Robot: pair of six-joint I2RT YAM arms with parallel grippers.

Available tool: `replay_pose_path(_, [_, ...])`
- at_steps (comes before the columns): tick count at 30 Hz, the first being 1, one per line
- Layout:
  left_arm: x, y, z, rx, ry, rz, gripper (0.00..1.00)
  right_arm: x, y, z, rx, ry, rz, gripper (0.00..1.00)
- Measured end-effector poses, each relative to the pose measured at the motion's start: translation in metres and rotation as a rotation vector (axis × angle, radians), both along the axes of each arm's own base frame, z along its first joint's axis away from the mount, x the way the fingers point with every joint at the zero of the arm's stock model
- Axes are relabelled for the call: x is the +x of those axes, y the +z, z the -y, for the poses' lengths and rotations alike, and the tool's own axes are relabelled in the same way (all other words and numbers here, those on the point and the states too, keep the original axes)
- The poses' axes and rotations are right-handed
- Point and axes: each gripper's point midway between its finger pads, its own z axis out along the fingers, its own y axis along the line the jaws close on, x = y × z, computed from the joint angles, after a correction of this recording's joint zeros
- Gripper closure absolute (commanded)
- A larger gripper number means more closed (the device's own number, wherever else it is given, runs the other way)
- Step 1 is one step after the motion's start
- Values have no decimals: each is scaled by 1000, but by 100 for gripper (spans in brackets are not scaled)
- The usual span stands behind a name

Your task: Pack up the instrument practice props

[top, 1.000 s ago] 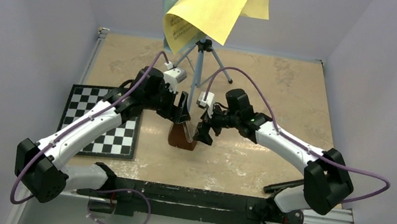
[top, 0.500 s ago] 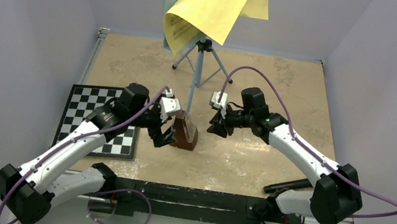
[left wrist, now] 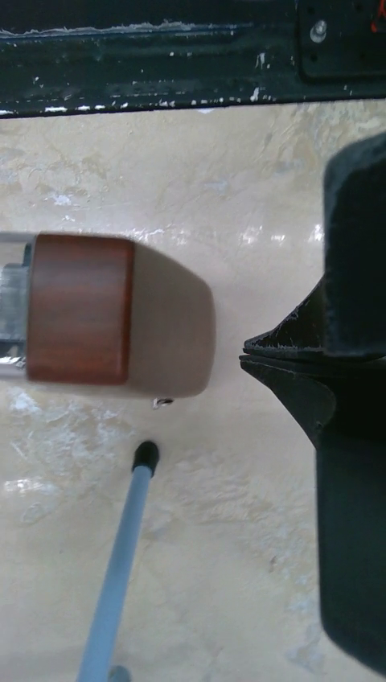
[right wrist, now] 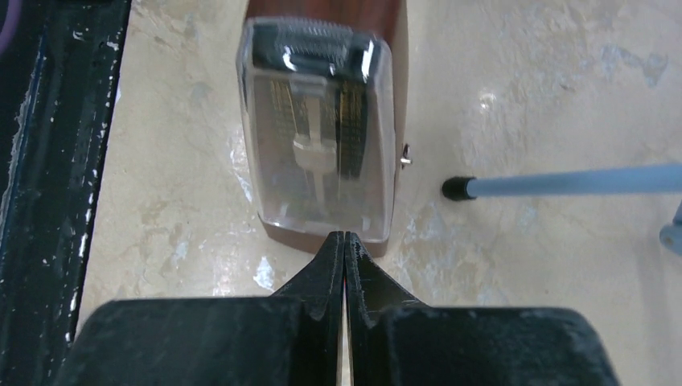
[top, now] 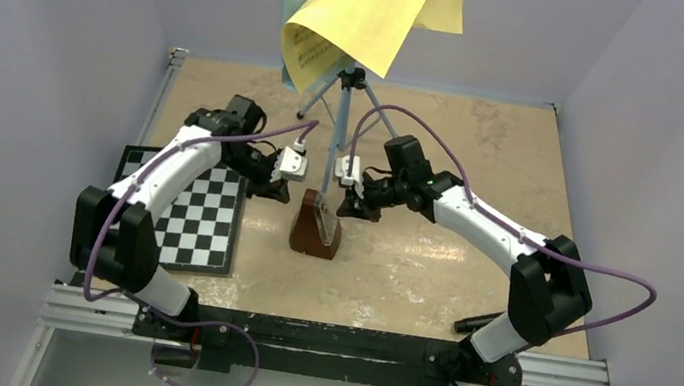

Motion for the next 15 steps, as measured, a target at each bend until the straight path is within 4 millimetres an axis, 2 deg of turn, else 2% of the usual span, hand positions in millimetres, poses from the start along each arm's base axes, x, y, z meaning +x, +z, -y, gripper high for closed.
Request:
replay_pose_path(3, [11,-5,12,-27,-69,-5,100,-4,0,-13,2,55,25,100])
replay_pose_path(6, [4,-13,25,-39,-126,2,100,-13,-3,-25,-2,96,25,100])
replay_pose_path(12, [-4,-14,31,5,-129,83,100,-22,-14,-22,-60,73,-61,100])
replay_pose_path(13, [-4,-14,31,4,-119,85,91,-22,-14,-21,-65,67,-68,100])
replay_pose_path(15, [-4,-15,31,0,-98,90,66,-22,-15,-21,-70,59,-68,100])
